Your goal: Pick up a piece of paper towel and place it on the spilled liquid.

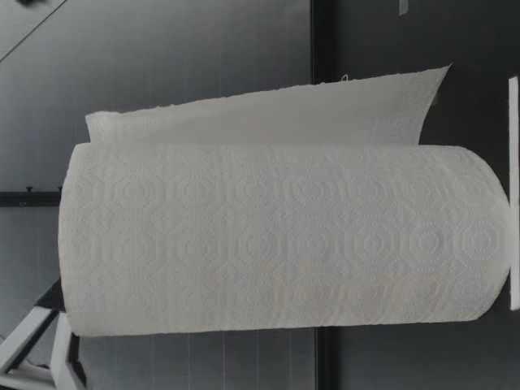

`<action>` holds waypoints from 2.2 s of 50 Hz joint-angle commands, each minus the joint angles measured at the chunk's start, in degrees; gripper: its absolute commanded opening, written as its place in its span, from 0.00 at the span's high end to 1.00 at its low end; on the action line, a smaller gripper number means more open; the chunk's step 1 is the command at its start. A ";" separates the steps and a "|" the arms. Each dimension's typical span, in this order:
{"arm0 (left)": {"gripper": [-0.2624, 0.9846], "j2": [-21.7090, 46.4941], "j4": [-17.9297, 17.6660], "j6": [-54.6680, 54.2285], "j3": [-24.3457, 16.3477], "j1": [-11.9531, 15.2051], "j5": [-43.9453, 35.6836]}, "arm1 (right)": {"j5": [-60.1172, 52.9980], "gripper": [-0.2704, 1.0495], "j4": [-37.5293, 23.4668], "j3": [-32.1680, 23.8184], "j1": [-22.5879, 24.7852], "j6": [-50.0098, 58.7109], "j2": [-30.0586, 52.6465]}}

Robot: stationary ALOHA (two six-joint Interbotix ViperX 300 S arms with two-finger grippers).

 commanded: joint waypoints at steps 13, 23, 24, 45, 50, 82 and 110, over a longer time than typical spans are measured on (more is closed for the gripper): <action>0.68 -0.79 -0.18 -0.35 -0.53 0.26 1.85 | 1.49 0.70 -10.55 0.35 -0.88 22.06 9.84; 0.68 -0.79 -0.26 -0.70 -0.18 0.26 1.85 | 1.49 0.53 -10.28 0.09 -3.43 23.82 12.22; 0.68 -0.79 -0.35 -0.70 -0.18 0.26 1.85 | 1.58 0.50 -10.20 0.09 -3.78 23.99 12.48; 0.68 -0.62 -0.62 -0.70 0.09 0.26 2.11 | 0.09 0.23 -10.02 -0.18 -11.34 29.97 15.64; 0.68 -0.53 -0.53 -0.70 0.18 0.26 2.29 | 0.00 0.23 -10.02 -0.26 -12.92 29.97 16.08; 0.68 1.23 -0.88 -0.88 0.26 0.26 2.29 | -5.89 0.32 -14.15 -1.23 -21.88 29.97 16.70; 0.68 2.37 -1.05 -1.14 0.26 0.26 4.75 | -6.59 0.87 -8.26 0.00 -21.18 30.32 15.12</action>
